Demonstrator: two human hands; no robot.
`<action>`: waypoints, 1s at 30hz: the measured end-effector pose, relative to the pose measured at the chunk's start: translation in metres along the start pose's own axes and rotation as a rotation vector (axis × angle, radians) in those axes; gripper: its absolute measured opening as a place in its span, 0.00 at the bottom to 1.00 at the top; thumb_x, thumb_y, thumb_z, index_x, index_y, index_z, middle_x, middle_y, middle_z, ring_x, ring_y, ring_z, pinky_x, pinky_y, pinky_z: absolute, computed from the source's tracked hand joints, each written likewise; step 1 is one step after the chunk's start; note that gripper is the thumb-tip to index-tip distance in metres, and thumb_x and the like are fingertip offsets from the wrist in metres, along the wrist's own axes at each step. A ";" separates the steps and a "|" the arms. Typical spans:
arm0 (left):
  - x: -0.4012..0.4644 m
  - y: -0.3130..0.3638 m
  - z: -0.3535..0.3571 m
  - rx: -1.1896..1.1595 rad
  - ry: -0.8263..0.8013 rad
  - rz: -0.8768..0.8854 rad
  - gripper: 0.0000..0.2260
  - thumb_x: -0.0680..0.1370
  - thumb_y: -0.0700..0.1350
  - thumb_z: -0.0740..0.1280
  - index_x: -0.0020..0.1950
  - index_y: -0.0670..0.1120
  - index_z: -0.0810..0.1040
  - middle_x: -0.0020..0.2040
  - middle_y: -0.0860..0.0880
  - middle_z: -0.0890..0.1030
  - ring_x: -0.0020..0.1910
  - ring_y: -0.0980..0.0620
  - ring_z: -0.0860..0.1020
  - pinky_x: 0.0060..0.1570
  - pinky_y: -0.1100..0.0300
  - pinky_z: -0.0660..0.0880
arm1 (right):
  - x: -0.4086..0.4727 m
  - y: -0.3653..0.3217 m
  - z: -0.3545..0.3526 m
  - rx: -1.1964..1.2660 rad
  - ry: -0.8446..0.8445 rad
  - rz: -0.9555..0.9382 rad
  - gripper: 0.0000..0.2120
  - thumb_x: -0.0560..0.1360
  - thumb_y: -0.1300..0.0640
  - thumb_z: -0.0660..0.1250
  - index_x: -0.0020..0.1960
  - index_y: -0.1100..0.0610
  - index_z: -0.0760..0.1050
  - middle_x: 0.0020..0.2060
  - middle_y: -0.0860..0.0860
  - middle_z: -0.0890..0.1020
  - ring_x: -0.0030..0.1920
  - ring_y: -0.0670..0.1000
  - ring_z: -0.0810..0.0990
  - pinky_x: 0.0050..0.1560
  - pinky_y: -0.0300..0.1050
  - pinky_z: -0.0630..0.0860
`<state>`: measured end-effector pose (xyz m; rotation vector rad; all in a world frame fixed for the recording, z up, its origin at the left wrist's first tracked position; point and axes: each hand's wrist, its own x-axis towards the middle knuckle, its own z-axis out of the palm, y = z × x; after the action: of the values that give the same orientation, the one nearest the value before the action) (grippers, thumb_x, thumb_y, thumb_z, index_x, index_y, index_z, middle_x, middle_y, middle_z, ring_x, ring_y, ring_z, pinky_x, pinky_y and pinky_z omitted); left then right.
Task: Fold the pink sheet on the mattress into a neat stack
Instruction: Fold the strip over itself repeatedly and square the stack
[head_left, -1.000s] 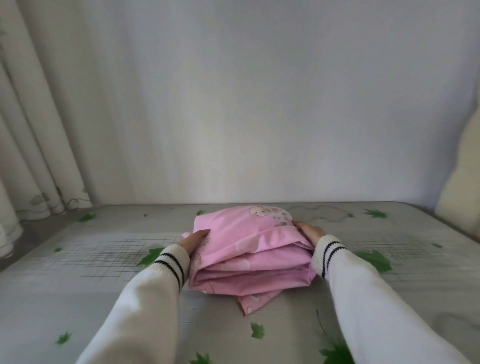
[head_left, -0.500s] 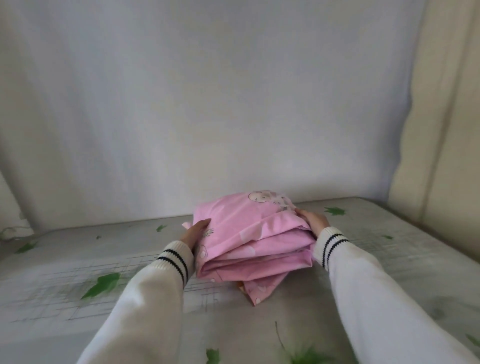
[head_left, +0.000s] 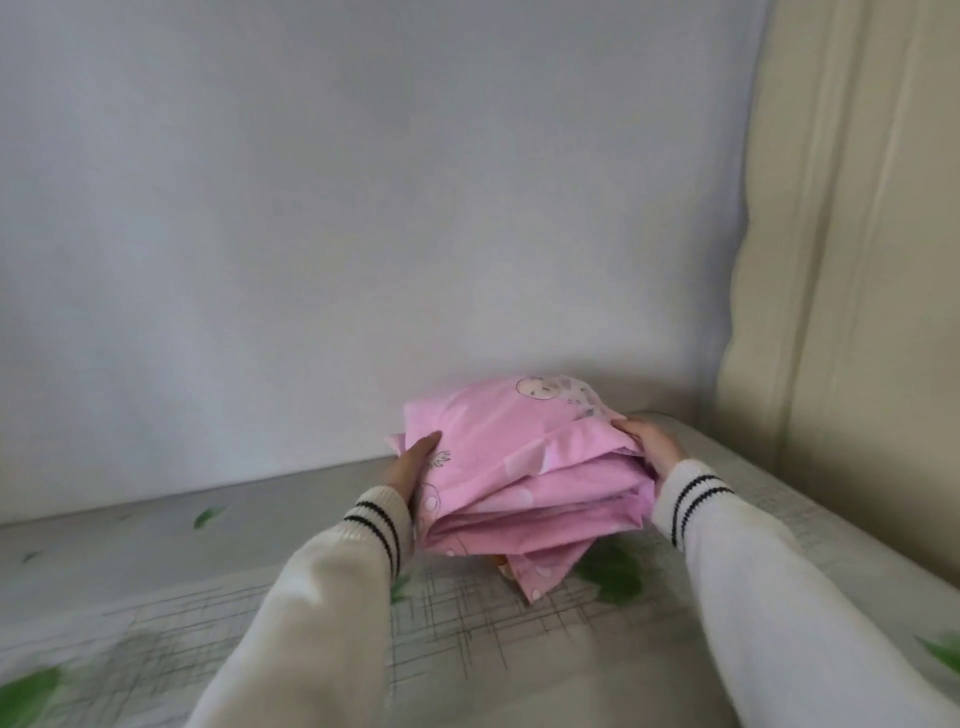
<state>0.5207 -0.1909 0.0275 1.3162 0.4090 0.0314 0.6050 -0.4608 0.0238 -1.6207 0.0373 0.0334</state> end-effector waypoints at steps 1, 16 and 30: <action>0.007 0.000 0.007 -0.017 -0.026 -0.005 0.13 0.76 0.50 0.64 0.55 0.43 0.76 0.29 0.45 0.83 0.25 0.48 0.81 0.31 0.61 0.80 | 0.008 -0.002 -0.005 -0.008 0.005 -0.006 0.04 0.67 0.54 0.67 0.39 0.52 0.80 0.48 0.58 0.83 0.56 0.60 0.79 0.65 0.56 0.72; 0.068 -0.037 0.047 -0.061 -0.015 -0.077 0.27 0.66 0.45 0.73 0.62 0.38 0.72 0.44 0.37 0.80 0.34 0.43 0.81 0.37 0.53 0.80 | 0.064 0.043 -0.020 -0.244 0.097 0.041 0.16 0.78 0.63 0.58 0.64 0.63 0.73 0.61 0.58 0.77 0.62 0.57 0.75 0.46 0.36 0.66; 0.045 -0.031 0.035 0.022 -0.039 -0.160 0.17 0.77 0.42 0.65 0.64 0.39 0.69 0.43 0.42 0.77 0.39 0.46 0.76 0.39 0.54 0.78 | 0.043 0.036 -0.013 -0.318 0.134 0.051 0.18 0.79 0.59 0.57 0.67 0.63 0.70 0.66 0.60 0.73 0.65 0.58 0.72 0.63 0.45 0.67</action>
<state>0.5670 -0.2198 -0.0070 1.3004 0.4820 -0.1329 0.6462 -0.4761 -0.0135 -1.9381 0.1848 -0.0318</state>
